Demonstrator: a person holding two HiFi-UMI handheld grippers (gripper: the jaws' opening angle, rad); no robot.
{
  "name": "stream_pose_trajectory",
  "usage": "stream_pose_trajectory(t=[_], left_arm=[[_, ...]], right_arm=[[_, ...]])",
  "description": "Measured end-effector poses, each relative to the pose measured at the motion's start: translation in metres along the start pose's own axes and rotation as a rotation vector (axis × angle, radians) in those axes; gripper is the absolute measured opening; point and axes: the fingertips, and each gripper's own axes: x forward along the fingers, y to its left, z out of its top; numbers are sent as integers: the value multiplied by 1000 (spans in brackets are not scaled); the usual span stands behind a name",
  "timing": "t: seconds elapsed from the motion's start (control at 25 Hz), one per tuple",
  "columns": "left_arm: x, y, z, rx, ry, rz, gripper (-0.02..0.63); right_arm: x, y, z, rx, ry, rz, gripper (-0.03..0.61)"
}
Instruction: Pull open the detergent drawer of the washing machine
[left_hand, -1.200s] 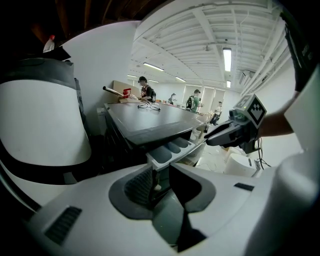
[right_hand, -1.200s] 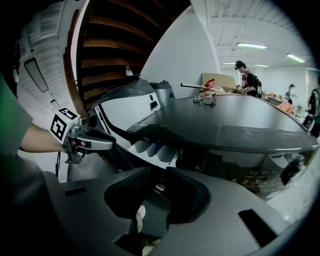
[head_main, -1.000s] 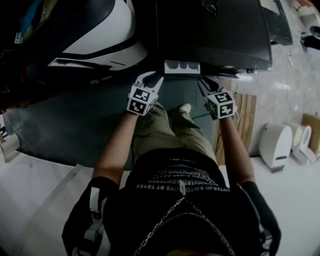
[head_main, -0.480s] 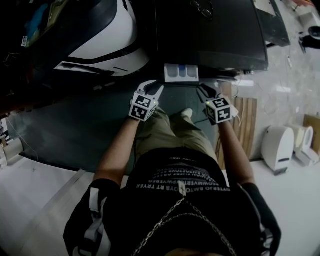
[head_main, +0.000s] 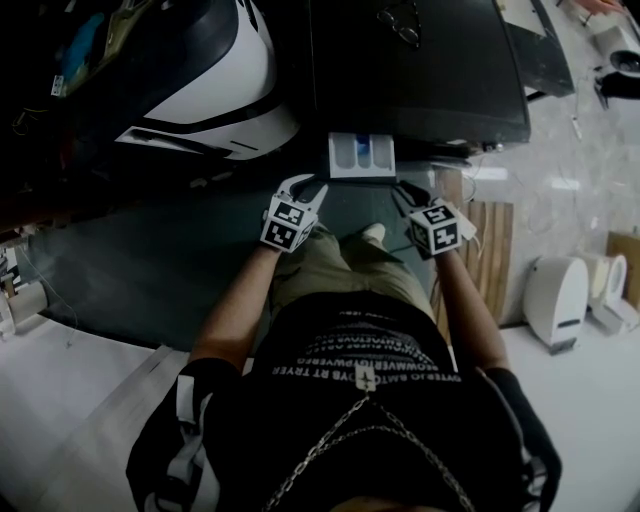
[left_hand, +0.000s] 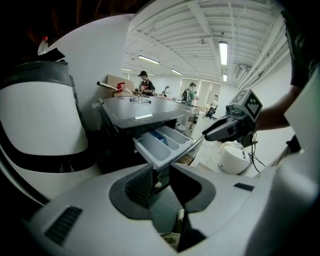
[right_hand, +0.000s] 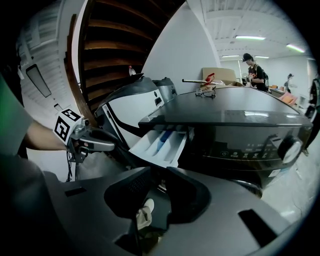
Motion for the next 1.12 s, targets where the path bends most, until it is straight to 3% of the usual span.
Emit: stream_pose_trajectory(t=[0.96, 1.12], left_arm=[[-12, -23, -20, 9, 17, -31, 97], [-14, -21, -18, 22, 7, -27, 98]], right_arm=[[-14, 15, -27, 14, 33, 0, 78], [-16, 15, -23, -20, 35, 3, 78]])
